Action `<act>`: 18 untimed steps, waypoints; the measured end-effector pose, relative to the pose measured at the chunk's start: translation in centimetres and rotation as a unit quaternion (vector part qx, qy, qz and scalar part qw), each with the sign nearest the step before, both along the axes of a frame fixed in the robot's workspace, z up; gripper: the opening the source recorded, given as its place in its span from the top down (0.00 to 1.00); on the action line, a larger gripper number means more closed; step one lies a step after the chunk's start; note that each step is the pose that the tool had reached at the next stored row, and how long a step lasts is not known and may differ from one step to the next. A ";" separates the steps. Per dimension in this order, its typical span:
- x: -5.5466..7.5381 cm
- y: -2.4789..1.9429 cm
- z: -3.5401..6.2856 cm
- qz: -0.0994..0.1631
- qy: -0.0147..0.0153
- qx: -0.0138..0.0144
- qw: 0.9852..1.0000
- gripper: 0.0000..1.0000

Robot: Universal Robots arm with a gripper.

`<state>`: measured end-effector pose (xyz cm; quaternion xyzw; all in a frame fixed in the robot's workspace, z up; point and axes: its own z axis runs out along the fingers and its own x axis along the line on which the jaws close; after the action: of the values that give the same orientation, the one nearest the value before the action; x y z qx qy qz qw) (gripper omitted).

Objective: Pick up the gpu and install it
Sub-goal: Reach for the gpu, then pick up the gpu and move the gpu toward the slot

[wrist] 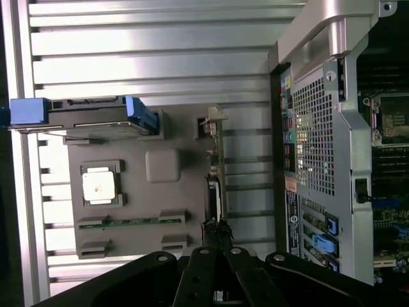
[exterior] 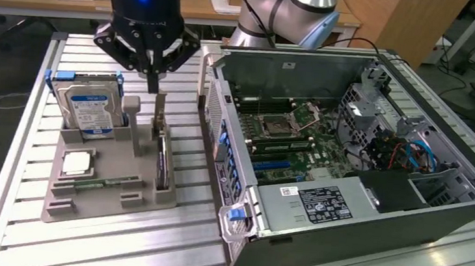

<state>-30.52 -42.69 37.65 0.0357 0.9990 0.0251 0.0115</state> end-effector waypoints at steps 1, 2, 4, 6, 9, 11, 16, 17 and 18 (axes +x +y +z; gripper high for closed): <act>0.0 -0.05 -0.01 0.000 0.000 0.000 1.000 0.89; 0.0 -0.12 -0.01 0.000 0.000 0.000 1.000 0.89; 0.1 -0.22 -0.01 0.000 0.000 0.000 1.000 0.89; 0.1 -0.23 -0.01 0.000 0.001 0.000 1.000 0.89; 0.1 -0.24 -0.01 0.000 0.000 0.000 1.000 0.89; 0.1 -0.24 -0.01 0.000 0.000 0.000 1.000 0.89; 0.1 -0.24 -0.01 0.000 0.000 0.000 1.000 0.89; 0.1 -0.24 -0.01 0.000 0.000 0.000 1.000 0.89; 0.1 -0.24 -0.01 0.000 0.000 0.000 1.000 0.89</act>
<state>-30.46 -42.92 37.64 0.0357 0.9990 0.0251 0.0110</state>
